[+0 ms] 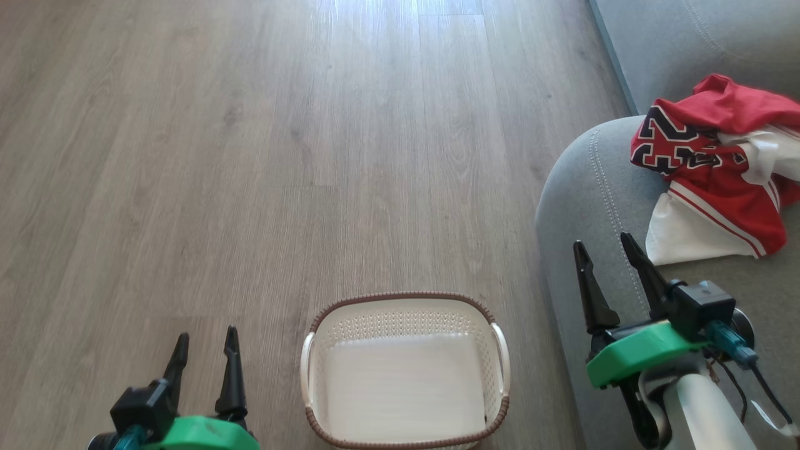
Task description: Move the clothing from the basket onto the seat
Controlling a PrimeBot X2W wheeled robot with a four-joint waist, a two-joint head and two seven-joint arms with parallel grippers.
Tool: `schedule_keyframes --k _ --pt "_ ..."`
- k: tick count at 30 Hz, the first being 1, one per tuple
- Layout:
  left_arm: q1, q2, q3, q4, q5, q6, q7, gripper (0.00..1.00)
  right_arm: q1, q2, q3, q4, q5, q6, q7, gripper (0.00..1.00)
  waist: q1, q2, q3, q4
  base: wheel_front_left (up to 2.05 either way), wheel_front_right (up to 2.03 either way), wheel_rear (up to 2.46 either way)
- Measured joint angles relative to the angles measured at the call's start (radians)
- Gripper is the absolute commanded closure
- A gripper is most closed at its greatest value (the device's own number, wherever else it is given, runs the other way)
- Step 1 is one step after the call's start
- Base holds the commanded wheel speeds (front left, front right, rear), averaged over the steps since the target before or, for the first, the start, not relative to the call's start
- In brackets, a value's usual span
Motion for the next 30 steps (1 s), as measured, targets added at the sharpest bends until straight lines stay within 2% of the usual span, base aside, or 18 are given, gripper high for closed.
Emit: schedule_keyframes --k 14,30 --pt "0.119 0.014 0.041 -0.082 0.025 0.03 0.0 0.0 0.087 0.005 -0.021 -0.06 0.029 0.0 0.0 0.0 0.0 0.0 -0.008 0.005 0.0 0.0 0.0" --pt "0.125 0.025 0.05 -0.095 0.035 0.04 0.0 0.0 0.11 0.007 -0.04 -0.047 0.029 0.0 0.0 0.0 0.0 0.0 -0.011 -0.006 0.0 0.0 0.0"
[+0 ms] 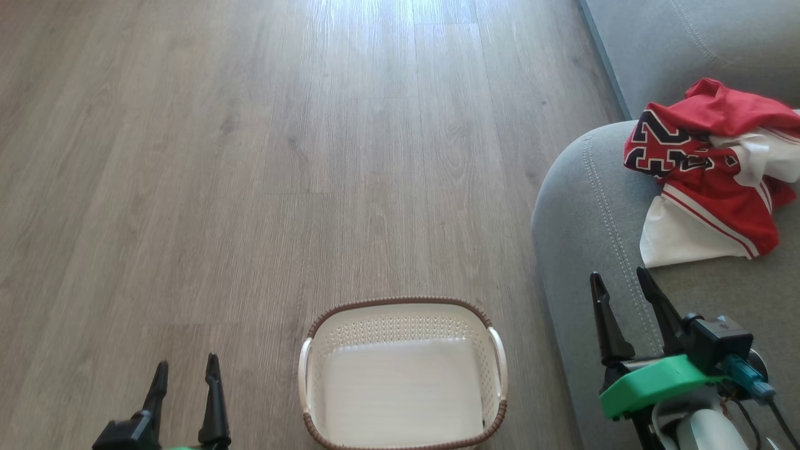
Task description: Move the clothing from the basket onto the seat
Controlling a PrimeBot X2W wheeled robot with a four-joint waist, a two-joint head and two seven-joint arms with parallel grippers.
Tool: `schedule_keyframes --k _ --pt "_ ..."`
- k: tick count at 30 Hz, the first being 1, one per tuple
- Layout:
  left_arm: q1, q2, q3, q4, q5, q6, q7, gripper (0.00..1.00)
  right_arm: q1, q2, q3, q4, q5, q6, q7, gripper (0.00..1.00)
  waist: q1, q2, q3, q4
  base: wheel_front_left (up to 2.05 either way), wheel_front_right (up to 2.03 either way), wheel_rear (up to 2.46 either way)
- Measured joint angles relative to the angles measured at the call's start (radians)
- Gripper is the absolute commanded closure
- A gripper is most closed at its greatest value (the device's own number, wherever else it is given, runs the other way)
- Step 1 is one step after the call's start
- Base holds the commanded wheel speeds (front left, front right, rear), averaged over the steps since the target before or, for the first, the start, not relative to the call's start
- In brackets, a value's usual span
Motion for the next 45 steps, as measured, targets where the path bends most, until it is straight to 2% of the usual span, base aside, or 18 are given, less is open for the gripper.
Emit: schedule_keyframes --k 27,28,35,45 --pt "0.0 0.004 -0.009 0.005 0.0 0.017 0.011 0.0 0.0 0.0 -0.001 0.02 0.0 0.0 0.0 0.0 0.0 0.0 -0.005 0.006 0.0 0.0 0.0" --pt "0.0 0.005 -0.009 0.006 0.0 0.018 0.011 1.0 0.0 0.0 -0.001 0.021 0.0 0.0 0.0 1.0 0.0 0.0 -0.005 0.006 0.0 0.0 0.0" --pt "0.025 -0.037 -0.032 0.098 -0.006 0.016 0.014 1.0 0.056 0.001 0.002 0.129 0.003 0.0 0.002 1.0 0.0 0.0 -0.004 0.006 0.0 0.0 0.0" --pt "0.031 -0.049 0.0 0.098 -0.093 -0.012 0.038 1.0 0.062 0.001 -0.004 0.131 0.114 0.0 0.029 1.0 0.0 0.0 0.0 0.001 0.0 0.0 0.0"
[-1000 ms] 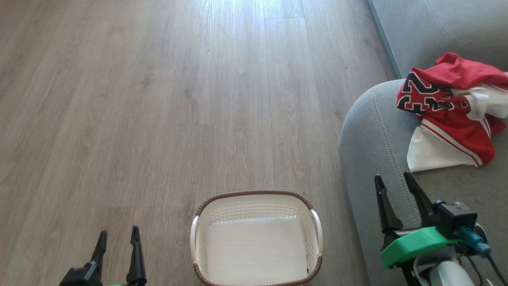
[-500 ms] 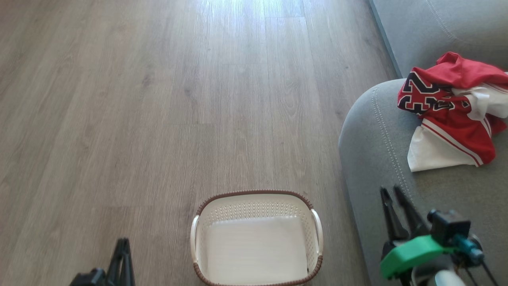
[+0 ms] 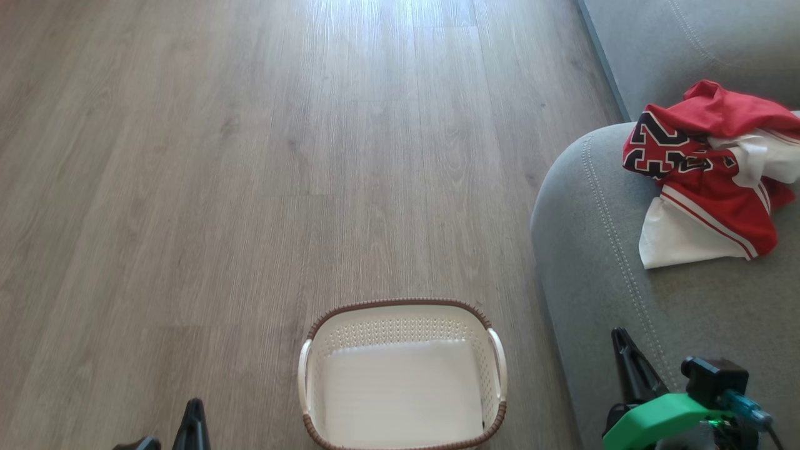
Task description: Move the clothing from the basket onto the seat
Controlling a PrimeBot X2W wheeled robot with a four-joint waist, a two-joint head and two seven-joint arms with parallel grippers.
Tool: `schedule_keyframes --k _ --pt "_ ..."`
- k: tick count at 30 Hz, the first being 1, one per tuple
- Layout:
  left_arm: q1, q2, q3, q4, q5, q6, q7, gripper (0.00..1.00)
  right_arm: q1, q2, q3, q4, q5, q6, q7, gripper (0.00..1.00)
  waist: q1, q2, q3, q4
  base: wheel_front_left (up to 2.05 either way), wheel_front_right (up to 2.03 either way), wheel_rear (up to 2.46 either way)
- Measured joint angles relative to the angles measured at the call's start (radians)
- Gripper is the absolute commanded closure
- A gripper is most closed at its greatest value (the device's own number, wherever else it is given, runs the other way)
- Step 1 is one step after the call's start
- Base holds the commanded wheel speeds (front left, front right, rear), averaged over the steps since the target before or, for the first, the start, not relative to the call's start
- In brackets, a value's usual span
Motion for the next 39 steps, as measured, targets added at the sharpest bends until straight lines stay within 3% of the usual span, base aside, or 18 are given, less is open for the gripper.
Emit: schedule_keyframes --k 39 --pt "-0.039 -0.063 0.14 -0.014 -0.339 -0.114 0.108 1.0 -0.034 0.0 -0.043 -0.017 0.444 0.0 0.113 1.0 0.0 0.0 0.015 -0.016 0.0 0.0 0.0"
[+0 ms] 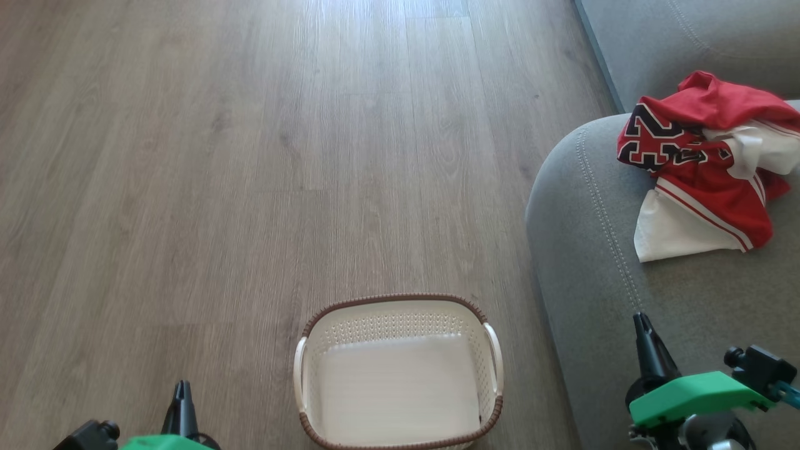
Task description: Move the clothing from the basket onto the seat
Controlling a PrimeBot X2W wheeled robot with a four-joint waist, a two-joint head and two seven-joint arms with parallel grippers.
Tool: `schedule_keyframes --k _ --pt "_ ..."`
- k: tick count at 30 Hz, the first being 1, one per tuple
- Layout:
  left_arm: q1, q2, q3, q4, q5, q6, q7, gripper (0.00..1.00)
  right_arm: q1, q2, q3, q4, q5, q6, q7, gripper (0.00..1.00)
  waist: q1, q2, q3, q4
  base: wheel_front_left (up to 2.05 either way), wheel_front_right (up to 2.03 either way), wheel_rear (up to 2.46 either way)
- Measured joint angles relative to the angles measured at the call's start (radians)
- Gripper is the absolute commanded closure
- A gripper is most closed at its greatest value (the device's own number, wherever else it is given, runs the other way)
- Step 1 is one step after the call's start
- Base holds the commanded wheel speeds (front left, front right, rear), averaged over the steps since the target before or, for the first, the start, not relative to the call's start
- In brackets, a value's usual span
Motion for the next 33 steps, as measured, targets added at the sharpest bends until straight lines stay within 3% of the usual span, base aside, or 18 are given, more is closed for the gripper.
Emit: schedule_keyframes --k 33 --pt "-0.042 -0.054 0.128 -0.017 -0.287 -0.096 0.089 1.0 -0.042 0.0 -0.031 -0.014 0.382 0.0 0.083 1.0 0.0 0.0 0.013 -0.014 0.0 0.0 0.0"
